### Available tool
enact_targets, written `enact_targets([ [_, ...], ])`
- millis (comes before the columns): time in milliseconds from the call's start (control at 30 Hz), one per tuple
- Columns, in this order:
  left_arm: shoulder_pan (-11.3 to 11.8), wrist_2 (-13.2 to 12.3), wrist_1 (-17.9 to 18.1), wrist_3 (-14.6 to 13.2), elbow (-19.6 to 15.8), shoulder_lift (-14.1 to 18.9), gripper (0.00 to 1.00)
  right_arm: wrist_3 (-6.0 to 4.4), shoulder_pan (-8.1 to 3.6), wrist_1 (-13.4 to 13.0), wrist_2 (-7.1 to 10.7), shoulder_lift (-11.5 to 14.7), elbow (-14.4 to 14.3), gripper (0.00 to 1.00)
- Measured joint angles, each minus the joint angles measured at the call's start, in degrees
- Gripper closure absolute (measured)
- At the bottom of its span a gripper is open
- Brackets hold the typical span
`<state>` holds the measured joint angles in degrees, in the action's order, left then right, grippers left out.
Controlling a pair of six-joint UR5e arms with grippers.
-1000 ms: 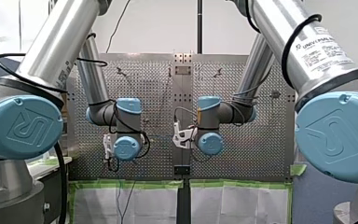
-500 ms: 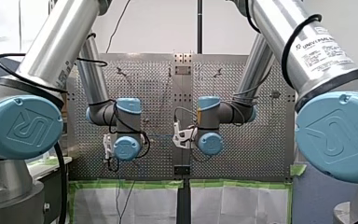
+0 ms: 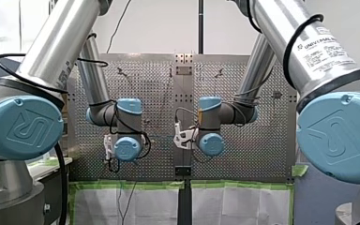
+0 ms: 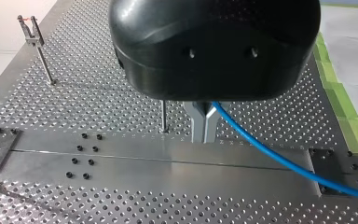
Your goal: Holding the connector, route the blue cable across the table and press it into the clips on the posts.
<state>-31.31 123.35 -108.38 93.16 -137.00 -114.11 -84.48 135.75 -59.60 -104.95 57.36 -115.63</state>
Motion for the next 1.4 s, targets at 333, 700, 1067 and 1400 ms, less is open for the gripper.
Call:
enact_targets([
  [333, 0.0, 0.0, 0.0, 0.0, 0.0, 0.0, 1.00, 0.00, 0.00, 0.0, 0.00, 0.0, 0.0, 1.00],
  [700, -0.1, -0.1, -0.1, 0.0, 0.1, -0.1, 1.00, 0.03, 0.02, 0.0, -0.03, 0.0, 0.0, 1.00],
  [1067, -0.3, -0.4, -1.0, -0.2, 0.9, -2.7, 1.00, 0.34, 0.43, 4.5, -0.52, -4.6, 0.6, 1.00],
  [1400, -0.3, -0.4, -1.0, -0.2, 1.0, -2.7, 1.00, 0.35, 0.43, 5.6, -0.53, -5.9, 0.6, 1.00],
])
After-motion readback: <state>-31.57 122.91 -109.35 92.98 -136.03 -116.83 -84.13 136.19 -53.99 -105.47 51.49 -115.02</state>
